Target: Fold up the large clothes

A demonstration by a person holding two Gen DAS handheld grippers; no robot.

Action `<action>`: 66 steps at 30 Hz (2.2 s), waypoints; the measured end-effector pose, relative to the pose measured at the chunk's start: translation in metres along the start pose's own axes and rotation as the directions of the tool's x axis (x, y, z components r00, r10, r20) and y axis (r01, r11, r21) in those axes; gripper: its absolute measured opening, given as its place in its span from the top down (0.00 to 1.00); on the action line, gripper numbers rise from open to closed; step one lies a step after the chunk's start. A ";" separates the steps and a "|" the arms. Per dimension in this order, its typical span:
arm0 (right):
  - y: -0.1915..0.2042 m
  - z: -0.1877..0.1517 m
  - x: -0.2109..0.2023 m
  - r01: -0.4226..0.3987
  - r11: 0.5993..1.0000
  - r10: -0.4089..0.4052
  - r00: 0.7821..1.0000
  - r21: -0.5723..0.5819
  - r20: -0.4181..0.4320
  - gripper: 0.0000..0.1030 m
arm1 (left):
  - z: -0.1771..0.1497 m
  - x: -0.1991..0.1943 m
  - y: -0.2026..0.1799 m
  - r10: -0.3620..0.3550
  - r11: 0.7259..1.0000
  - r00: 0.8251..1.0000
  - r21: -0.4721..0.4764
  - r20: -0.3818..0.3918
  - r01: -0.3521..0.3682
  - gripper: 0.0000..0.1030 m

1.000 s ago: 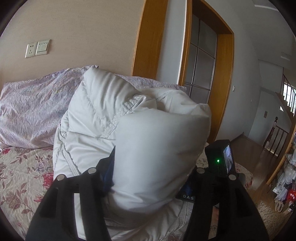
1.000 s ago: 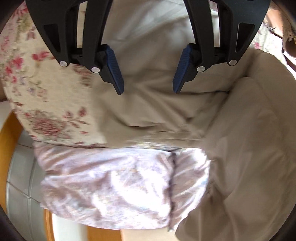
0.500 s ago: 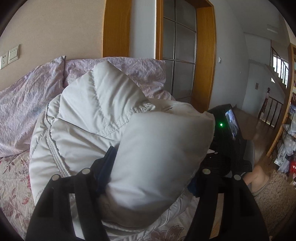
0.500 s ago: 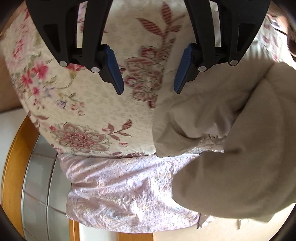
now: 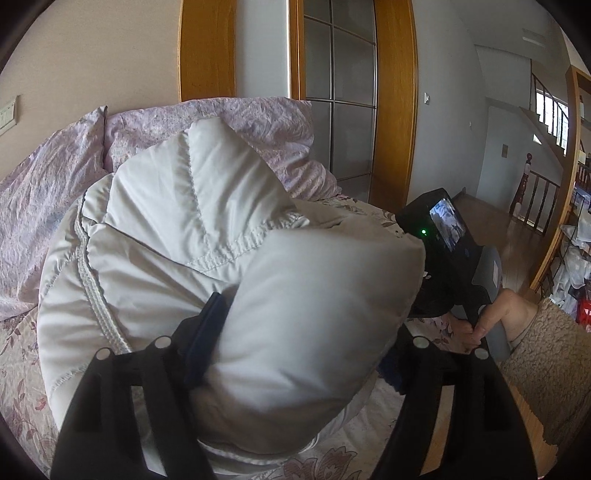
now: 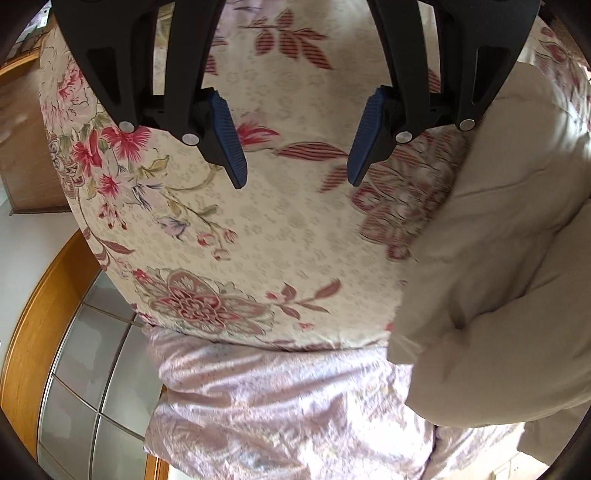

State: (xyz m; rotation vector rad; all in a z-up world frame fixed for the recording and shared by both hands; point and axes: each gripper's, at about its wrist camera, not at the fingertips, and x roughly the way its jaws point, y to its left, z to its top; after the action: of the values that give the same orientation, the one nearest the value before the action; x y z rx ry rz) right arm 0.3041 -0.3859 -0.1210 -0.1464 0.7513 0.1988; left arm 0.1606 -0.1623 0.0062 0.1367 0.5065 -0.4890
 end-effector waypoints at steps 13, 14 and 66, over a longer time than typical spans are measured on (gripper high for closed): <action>-0.014 -0.006 0.014 0.001 0.999 0.000 1.000 0.032 -0.024 0.44 | 0.001 0.021 -0.044 0.012 0.997 0.998 0.083 -0.068 -0.006 0.19; -0.014 -0.006 0.014 0.000 0.999 0.001 1.000 0.033 -0.023 0.44 | 0.001 0.021 -0.047 0.023 0.995 0.997 0.094 -0.071 -0.016 0.19; -0.023 -0.004 0.018 -0.039 0.997 0.041 0.998 0.067 -0.038 0.36 | -0.011 0.042 0.067 0.337 0.937 0.933 -0.051 -0.124 -0.345 0.15</action>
State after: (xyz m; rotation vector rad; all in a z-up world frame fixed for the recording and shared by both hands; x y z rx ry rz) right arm 0.3194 -0.4072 -0.1349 -0.0722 0.7998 0.2093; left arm 0.2201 -0.1187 -0.0239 0.1799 0.5970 -0.1221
